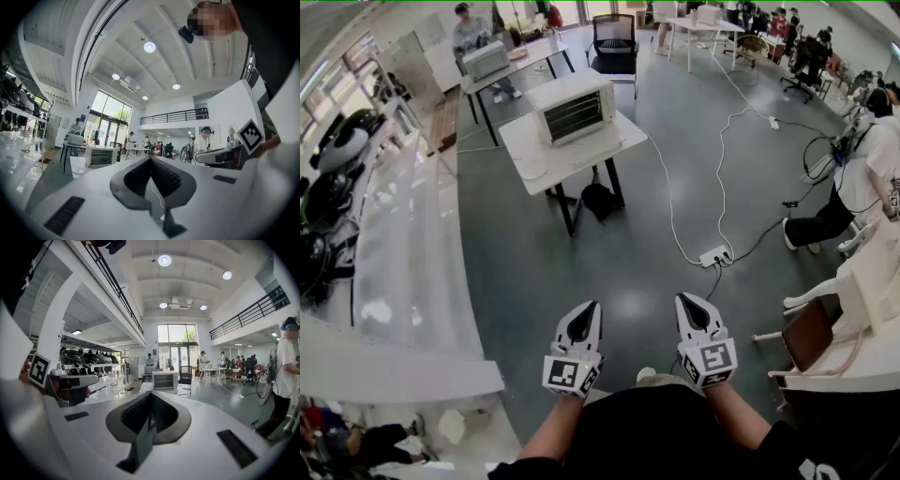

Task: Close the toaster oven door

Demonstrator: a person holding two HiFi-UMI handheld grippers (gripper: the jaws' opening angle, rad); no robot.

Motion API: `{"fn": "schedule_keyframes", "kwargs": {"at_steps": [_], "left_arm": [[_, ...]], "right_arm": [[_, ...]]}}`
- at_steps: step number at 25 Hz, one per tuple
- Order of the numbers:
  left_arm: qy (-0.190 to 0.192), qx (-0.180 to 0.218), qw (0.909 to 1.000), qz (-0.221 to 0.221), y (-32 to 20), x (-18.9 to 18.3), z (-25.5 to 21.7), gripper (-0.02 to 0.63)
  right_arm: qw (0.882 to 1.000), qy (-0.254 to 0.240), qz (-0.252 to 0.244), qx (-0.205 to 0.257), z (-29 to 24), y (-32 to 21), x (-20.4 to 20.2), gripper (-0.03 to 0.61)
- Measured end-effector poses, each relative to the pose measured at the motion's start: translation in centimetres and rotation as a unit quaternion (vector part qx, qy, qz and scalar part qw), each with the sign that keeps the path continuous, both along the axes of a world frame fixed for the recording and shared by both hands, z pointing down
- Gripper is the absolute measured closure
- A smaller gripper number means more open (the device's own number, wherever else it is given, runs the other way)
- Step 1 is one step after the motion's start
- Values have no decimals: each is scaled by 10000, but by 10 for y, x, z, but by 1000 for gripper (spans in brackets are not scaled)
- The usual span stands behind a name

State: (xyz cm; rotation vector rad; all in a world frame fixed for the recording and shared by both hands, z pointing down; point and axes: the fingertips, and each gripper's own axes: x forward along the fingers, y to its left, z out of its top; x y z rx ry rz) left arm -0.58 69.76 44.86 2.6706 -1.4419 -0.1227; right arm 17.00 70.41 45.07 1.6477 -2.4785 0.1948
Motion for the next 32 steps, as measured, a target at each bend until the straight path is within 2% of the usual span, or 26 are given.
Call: {"fn": "schedule_keyframes", "kwargs": {"at_steps": [5, 10, 15, 19, 23, 26, 29, 32], "left_arm": [[-41, 48, 10000, -57, 5, 27, 7, 597], [-202, 31, 9998, -59, 11, 44, 17, 597], [-250, -29, 9997, -29, 4, 55, 24, 597], [-261, -39, 9997, -5, -8, 63, 27, 597], [-187, -134, 9997, 53, -31, 66, 34, 597], [-16, -241, 9996, 119, -63, 77, 43, 597], [202, -285, 9991, 228, -94, 82, 49, 597], [136, -284, 9994, 170, -132, 68, 59, 597]], "right_arm": [[9999, 57, -43, 89, 3, 2, 33, 557], [9983, -385, -288, 317, 5, 4, 49, 557], [9966, -338, 86, 745, 2, 7, 70, 557], [9987, -238, 37, 460, 18, -4, 71, 557], [9992, -53, -46, 391, 22, -26, 66, 557], [9996, -40, -266, 88, 35, -58, 66, 557], [9996, -70, -267, -51, 47, -90, 67, 557], [9997, -53, -220, -29, 51, -130, 58, 557]]}}
